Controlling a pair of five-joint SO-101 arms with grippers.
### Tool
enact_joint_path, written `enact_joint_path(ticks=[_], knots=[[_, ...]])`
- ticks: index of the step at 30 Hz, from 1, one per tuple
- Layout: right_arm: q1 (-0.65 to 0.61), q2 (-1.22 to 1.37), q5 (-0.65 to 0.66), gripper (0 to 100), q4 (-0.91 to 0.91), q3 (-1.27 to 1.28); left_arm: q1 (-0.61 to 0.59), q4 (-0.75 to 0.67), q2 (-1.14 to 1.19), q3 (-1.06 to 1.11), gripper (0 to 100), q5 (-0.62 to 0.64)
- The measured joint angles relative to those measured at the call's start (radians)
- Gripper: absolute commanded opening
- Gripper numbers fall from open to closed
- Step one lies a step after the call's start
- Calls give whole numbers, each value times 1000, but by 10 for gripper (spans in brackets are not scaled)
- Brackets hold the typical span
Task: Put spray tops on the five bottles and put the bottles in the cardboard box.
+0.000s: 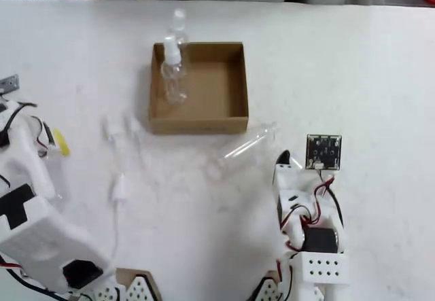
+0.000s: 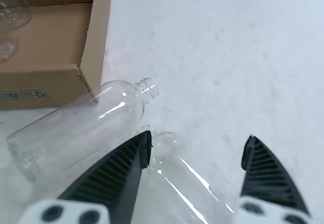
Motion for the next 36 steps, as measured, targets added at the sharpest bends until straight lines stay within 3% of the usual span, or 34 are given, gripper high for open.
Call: enact_joint_path(ticks=[3,7,14,23,36], knots=[[0,0,0,265,-23,26,0,-49,0,44,219,-8],[0,0,25,265,-94,58,-2,-54,0,49,301,-110],[-5,0,75,265,-135,63,-35,-54,-26,58,304,-186],[-5,0,81,265,-135,63,-37,-54,-307,272,303,-281],[-5,0,81,265,-135,63,-5,-66,-265,290,302,-235]])
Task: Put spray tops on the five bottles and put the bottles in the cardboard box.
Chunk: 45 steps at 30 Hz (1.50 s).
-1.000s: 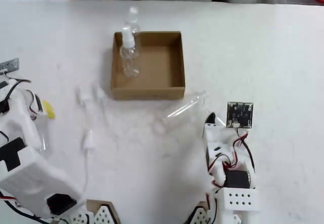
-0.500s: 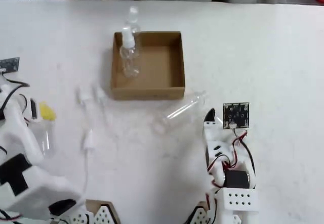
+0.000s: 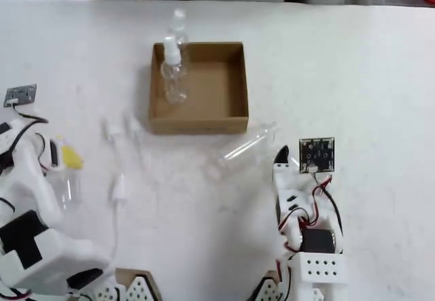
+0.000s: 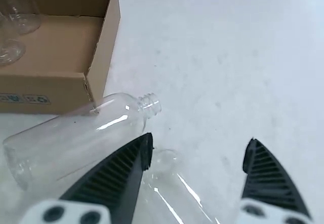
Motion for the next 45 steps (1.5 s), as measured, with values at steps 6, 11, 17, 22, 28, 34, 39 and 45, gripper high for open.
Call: enact_joint_path(ticks=[6,11,17,22,28,34,39,45], knots=[[0,0,0,265,0,0,38,-43,25,0,302,61],[0,0,0,265,0,0,43,-74,25,6,301,71],[0,0,0,265,0,0,43,-95,25,12,301,72],[0,0,0,265,0,0,44,-98,25,12,301,72],[0,0,0,265,0,0,71,-100,92,11,301,77],[0,0,0,265,0,0,74,-97,140,-23,299,106],[0,0,0,265,0,0,77,-91,140,-23,181,110],[0,0,0,265,0,0,101,-48,149,-68,254,84]])
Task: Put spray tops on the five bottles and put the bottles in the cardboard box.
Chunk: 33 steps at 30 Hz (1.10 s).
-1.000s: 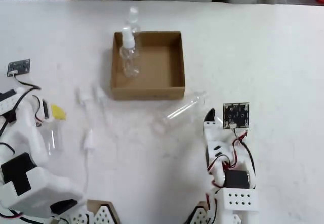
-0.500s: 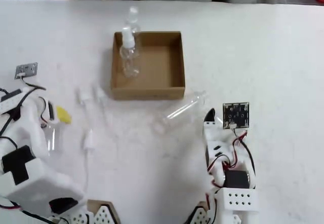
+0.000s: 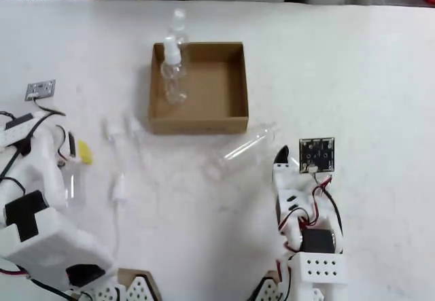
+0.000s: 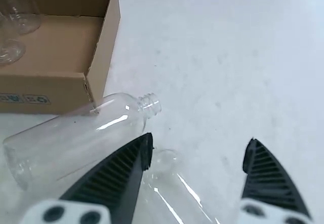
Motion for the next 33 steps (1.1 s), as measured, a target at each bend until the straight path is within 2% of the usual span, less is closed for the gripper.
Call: enact_joint_path(ticks=[3,11,33], knots=[[0,0,0,265,0,0,-3,35,0,-11,291,-5],[0,0,0,265,0,0,-3,97,0,-66,295,-12],[0,0,0,265,0,0,14,68,0,-40,290,-11]])
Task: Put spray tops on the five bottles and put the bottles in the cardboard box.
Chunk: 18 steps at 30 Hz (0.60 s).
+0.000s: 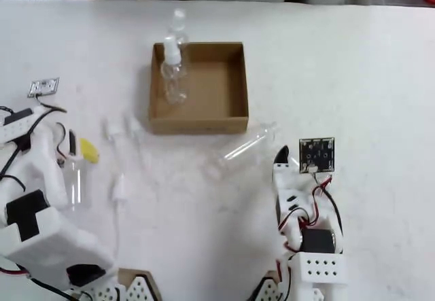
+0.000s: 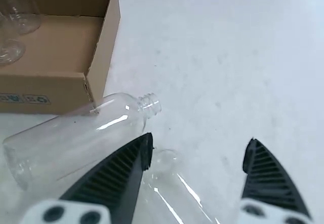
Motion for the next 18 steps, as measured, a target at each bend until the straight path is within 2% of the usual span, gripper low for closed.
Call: enact_joint_path(ticks=[6,13,18], knots=[[0,0,0,265,0,0,0,0,0,0,284,38],[0,0,0,265,0,0,8,-2,0,18,98,46],[0,0,0,265,0,0,20,-2,0,18,80,46]])
